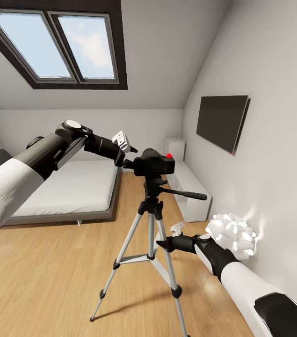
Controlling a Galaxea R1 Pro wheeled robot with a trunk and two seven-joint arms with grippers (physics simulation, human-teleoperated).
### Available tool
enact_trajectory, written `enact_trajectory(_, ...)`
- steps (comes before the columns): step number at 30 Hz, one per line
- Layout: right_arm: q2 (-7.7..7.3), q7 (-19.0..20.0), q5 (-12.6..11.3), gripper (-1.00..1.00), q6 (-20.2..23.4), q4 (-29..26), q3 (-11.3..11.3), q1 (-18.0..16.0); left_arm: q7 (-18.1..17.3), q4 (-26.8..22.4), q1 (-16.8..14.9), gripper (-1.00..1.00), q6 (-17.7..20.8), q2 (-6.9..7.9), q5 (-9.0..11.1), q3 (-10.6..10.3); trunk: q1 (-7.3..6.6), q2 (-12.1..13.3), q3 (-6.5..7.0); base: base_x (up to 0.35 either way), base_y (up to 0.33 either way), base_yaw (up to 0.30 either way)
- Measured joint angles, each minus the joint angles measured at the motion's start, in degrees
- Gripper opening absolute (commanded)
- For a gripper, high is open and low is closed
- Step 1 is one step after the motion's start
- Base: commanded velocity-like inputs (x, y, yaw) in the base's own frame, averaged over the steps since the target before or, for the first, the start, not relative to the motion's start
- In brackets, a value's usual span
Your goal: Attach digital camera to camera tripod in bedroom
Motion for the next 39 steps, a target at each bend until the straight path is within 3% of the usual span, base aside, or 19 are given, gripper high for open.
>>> enact_trajectory(14, 0.00, 0.0, 0.0, -1.00, 0.0, 0.0, 0.0, 0.0, 0.0, 0.0, 0.0, 1.00, 0.0, 0.03, 0.4, 0.3, 0.00, 0.0, 0.00, 0.000, 0.000, 0.000)
enact_trajectory(19, 0.05, 0.0, 0.0, -1.00, 0.0, 0.0, 0.0, 0.0, 0.3, -0.3, 0.0, 1.00, -0.1, 0.07, 0.7, 1.7, 0.00, 0.0, 0.00, 0.000, 0.000, 0.000)
enact_trajectory(24, 0.04, 0.0, 0.0, -1.00, 0.0, 0.0, 0.0, 0.0, 1.7, -0.7, 0.0, 1.00, 0.4, 0.20, 0.8, 8.8, 0.00, 0.0, 0.00, 0.000, 0.000, 0.000)
enact_trajectory(25, 0.04, 0.0, 0.0, -1.00, 0.0, 0.0, -0.1, 0.0, 2.5, -0.7, 0.0, 1.00, 1.0, 0.42, 0.9, 11.7, 0.00, 0.0, 0.00, 0.000, 0.000, 0.000)
enact_trajectory(30, 0.07, 0.0, 0.0, -1.00, 0.0, 0.0, -0.1, 0.0, 3.7, -0.3, 0.0, 1.00, 3.6, 1.66, 0.9, 18.0, 0.00, 0.0, 0.00, 0.000, 0.000, 0.000)
enact_trajectory(35, 0.05, 0.0, 0.0, -1.00, 0.0, 0.0, -0.1, 0.0, 4.6, -0.1, 0.0, 1.00, 5.0, 4.19, 1.0, 19.8, 0.00, 0.0, 0.00, 0.000, 0.000, 0.000)
enact_trajectory(39, 0.03, 0.0, -0.1, -1.00, 0.0, 0.0, 0.0, 0.0, 7.7, 0.4, 0.9, 1.00, 7.4, 7.96, 1.2, 20.4, 0.00, 0.0, 0.00, 0.000, 0.000, 0.000)
